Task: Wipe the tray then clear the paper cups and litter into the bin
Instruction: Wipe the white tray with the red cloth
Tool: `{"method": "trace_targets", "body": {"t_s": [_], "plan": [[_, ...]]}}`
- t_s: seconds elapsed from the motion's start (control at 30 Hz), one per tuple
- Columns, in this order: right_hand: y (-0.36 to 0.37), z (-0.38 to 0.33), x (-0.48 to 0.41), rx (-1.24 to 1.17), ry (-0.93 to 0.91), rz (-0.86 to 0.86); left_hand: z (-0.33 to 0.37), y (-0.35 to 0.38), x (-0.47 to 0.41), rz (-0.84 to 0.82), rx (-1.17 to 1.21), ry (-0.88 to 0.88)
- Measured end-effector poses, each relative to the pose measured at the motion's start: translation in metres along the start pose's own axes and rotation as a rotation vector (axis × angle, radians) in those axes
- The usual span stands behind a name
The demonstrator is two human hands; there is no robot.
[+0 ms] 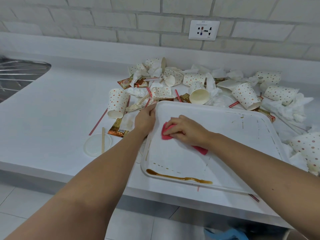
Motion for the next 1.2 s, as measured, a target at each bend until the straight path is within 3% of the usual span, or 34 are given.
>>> {"method": "trace_targets", "body": {"t_s": [0.1,0.17,0.73,0.93,1.2], "plan": [[-0.001,0.002,-0.004,-0.067,0.129,0.175,0.001,0.001,0.0,0.02,-0.013,0.01],[0.004,-0.001,-0.008,-0.03,0.173,0.188,0.0,0.003,0.001,0.035,-0.027,0.024],[0.021,-0.047,0.01,-0.031,-0.105,-0.252,-0.006,0.007,-0.006,0.009,-0.092,0.042],[0.014,-0.031,0.009,-0.022,0.083,-0.035,-0.006,0.008,-0.008,0.026,-0.128,0.045],[0.038,-0.056,-0.002,0.023,-0.041,-0.122,-0.004,0.008,-0.009,0.039,-0.162,0.063]]}}
Point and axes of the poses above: each hand's wrist, its own x-axis away from the middle knuckle, its own y-axis out of the palm, z = x × y, the point moved 1 cm from there along -x, towards the middle knuckle, and after that the axes turned 13 degrees about -x, right-handed, at the moved point
